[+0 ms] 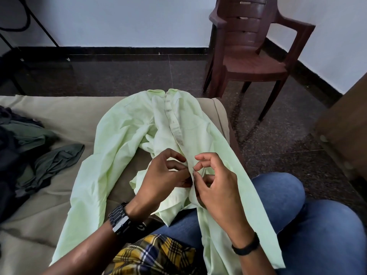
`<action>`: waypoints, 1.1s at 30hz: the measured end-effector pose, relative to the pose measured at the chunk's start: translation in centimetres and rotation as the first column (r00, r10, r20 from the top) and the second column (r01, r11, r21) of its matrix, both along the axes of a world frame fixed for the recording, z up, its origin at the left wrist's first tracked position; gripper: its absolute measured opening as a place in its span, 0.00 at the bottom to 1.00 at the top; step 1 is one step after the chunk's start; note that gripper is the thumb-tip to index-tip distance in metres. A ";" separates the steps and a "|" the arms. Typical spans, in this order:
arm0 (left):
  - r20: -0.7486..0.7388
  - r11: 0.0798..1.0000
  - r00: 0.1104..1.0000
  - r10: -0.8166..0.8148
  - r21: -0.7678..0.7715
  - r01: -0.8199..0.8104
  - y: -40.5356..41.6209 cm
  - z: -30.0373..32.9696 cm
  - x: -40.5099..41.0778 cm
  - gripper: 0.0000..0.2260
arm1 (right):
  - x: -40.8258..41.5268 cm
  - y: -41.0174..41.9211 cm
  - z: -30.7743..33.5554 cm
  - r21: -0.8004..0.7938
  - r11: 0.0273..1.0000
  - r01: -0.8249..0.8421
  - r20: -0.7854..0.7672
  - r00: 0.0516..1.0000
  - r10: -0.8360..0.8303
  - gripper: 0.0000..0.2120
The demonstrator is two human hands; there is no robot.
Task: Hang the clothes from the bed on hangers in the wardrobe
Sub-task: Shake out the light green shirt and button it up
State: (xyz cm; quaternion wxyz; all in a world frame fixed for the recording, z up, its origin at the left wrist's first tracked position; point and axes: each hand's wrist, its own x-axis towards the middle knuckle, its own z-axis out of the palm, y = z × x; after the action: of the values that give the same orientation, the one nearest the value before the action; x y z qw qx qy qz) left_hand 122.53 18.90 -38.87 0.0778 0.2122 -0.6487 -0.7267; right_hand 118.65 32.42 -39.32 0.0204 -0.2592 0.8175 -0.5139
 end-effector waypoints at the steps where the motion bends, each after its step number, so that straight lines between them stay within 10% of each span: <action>1: 0.005 1.000 1.000 -0.002 -0.003 0.002 0.0 0.0 0.1 0.09 | 0.0 0.0 0.0 0.010 1.000 -0.004 0.001 1.000 0.004 0.16; 12: -0.054 0.995 0.996 0.068 0.077 -0.064 0.3 -0.2 0.5 0.10 | 0.2 -0.5 0.2 0.058 0.998 0.007 -0.021 1.000 -0.006 0.14; 19: -0.214 0.996 0.976 0.044 -0.067 -0.060 -0.4 0.1 -1.0 0.09 | -2.0 -1.4 2.0 -0.221 0.969 0.114 0.280 0.959 -0.048 0.11; 26: -0.402 0.986 0.913 -0.064 -0.165 -0.003 -3.0 3.1 -6.4 0.09 | -7.3 -3.8 4.5 -0.656 0.679 0.329 0.681 0.646 0.344 0.08; 29: -0.411 0.991 0.909 -0.068 -0.132 0.014 -3.0 4.1 -8.7 0.07 | -8.3 -4.1 4.8 -0.596 0.766 0.242 0.550 0.818 0.170 0.04; 33: -0.386 0.994 0.918 -0.094 -0.084 0.066 -2.8 3.4 -9.3 0.06 | -6.5 -2.4 3.7 -0.210 0.975 0.067 0.259 0.966 -0.011 0.22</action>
State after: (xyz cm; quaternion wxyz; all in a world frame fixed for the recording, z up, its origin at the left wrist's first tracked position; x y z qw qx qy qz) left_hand 113.23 16.08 -35.44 0.1829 0.0339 -0.6533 -0.7339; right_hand 112.19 29.99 -35.61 0.0873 -0.1750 0.7518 -0.6298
